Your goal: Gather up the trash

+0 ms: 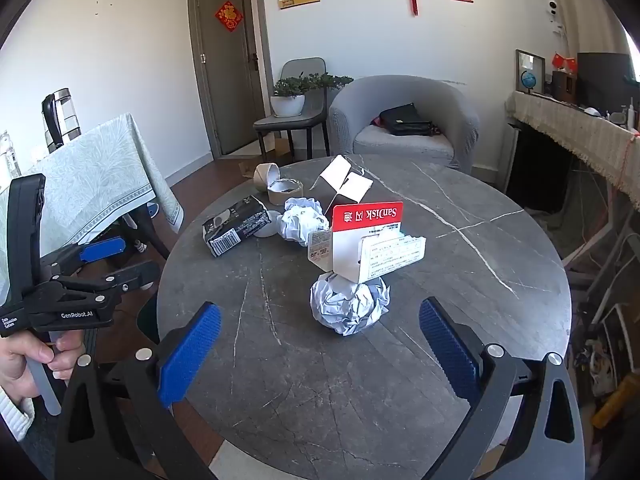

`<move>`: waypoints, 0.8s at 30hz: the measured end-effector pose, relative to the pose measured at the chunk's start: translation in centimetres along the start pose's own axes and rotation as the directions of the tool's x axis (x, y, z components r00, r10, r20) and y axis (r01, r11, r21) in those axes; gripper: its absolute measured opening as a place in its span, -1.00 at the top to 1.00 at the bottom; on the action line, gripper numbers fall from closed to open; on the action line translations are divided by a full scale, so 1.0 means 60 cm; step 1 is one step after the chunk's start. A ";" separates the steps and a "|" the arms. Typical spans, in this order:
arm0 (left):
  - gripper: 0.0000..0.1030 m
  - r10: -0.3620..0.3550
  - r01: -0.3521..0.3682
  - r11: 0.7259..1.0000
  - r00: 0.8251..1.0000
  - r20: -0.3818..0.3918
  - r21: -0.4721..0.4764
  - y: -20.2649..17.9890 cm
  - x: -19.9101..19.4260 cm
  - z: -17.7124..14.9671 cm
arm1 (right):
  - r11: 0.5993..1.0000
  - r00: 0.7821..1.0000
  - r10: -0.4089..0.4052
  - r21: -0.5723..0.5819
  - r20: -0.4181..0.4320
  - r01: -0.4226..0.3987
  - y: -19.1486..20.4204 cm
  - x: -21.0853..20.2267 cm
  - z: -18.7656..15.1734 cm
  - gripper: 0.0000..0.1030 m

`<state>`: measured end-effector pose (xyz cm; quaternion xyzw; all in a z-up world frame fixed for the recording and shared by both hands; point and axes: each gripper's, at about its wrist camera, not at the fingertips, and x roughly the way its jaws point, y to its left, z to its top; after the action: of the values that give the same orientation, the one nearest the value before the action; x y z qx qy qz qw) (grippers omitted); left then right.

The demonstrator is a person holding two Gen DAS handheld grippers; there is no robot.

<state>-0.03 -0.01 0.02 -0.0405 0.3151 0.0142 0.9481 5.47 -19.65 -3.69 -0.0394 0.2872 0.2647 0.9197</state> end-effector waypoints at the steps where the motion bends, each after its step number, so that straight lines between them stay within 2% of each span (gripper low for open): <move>1: -0.94 0.002 -0.002 1.000 1.000 0.000 0.002 0.000 0.000 0.000 | 1.000 1.000 0.000 0.001 0.000 0.000 0.001 0.000 0.000 -0.94; 24: -0.94 0.002 -0.002 1.000 1.000 -0.003 0.009 -0.001 0.001 -0.002 | 1.000 1.000 0.001 0.013 0.004 -0.001 -0.006 0.000 0.003 -0.94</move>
<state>-0.03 -0.08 -0.09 -0.0361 0.3164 0.0138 0.9478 5.72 -19.94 -3.58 -0.0330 0.2872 0.2633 0.9204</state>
